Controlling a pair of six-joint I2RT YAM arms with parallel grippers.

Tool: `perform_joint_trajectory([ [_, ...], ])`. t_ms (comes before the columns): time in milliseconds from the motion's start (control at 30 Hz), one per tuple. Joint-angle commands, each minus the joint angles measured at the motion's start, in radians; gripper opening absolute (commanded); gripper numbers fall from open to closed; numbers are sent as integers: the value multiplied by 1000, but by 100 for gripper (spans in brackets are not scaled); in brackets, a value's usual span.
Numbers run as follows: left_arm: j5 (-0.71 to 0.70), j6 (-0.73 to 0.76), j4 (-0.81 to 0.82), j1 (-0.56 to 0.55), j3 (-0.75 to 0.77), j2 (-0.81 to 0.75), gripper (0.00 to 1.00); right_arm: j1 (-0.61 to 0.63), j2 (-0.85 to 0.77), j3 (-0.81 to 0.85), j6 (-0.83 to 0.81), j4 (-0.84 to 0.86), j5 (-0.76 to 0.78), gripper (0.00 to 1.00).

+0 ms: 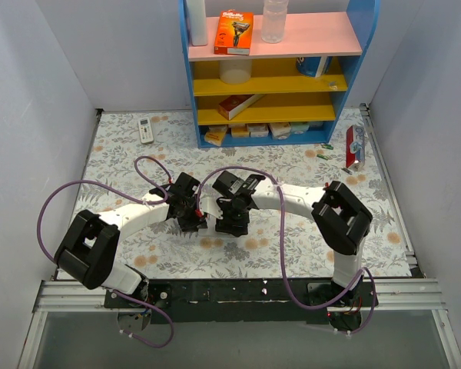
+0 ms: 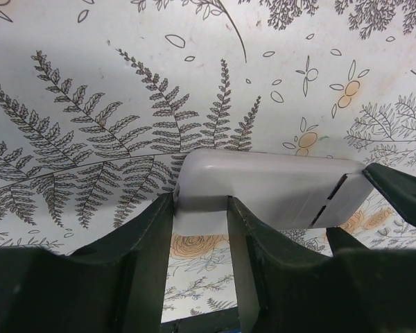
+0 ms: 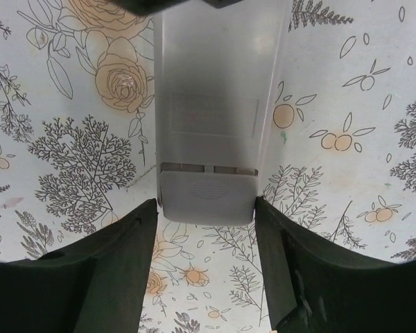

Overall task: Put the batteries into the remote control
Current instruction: Load the battery cover into the remote control.

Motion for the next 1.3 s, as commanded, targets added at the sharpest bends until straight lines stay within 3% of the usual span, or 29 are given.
perform_joint_trajectory([
  [0, -8, -10, -41, -22, -35, -7, 35, 40, -31, -15, 27, 20, -103, 66],
  [433, -11, -18, -42, -20, -35, -17, 35, 31, -165, -7, 145, 29, -34, 78],
  [700, -10, -20, -39, -22, -43, -30, 38, -31, -324, -197, 443, 178, -31, 78],
  [833, -14, -20, -47, -22, -35, -43, 41, -35, -378, -236, 652, 247, 64, 77],
  [1033, -19, -21, -44, -22, -26, -54, 43, -37, -378, -239, 1002, 293, 259, 68],
  [1267, -10, -10, -36, -22, -26, -37, 44, -37, -321, -260, 1122, 319, 328, 60],
])
